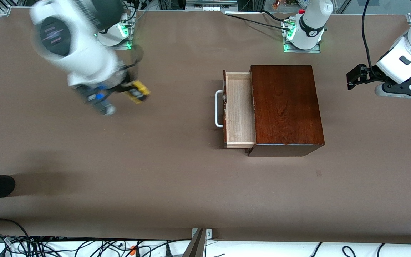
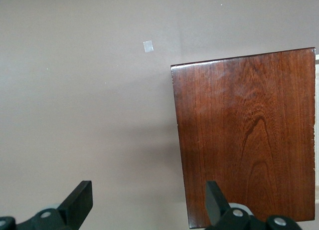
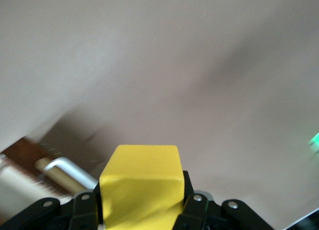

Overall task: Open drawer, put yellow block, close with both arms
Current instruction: 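Lift the yellow cube and carry it over the open drawer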

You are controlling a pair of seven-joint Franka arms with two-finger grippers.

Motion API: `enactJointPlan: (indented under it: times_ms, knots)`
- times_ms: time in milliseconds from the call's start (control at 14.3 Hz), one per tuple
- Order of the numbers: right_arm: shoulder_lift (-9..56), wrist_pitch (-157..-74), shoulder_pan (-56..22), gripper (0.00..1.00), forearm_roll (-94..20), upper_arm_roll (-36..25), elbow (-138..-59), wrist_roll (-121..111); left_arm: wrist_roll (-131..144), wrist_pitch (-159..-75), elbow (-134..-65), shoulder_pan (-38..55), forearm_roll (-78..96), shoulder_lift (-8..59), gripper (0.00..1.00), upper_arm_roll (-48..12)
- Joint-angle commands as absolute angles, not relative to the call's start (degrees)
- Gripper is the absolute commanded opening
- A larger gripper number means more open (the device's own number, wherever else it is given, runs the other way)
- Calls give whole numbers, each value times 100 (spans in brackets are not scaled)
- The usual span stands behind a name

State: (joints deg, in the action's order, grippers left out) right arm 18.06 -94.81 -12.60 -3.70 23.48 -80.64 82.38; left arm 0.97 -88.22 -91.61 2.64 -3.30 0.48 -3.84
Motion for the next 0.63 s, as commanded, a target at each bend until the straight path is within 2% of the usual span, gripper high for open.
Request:
enactJointPlan:
  times_ms: [0, 420, 561]
  knots:
    - [2310, -10018, -2115, 0, -168, 2347, -7771, 10628, 114, -8684, -9009, 281, -211, 97, 100, -369]
    - [3830, -10441, -3400, 0, 351, 2312, -6208, 13716, 106, -8631, -9009, 281, -202, 88, 100, -369]
    - [4173, -10791, -3699, 0, 448, 2093, -5995, 14349, 114, -8631, -9009, 281, -202, 97, 100, -378]
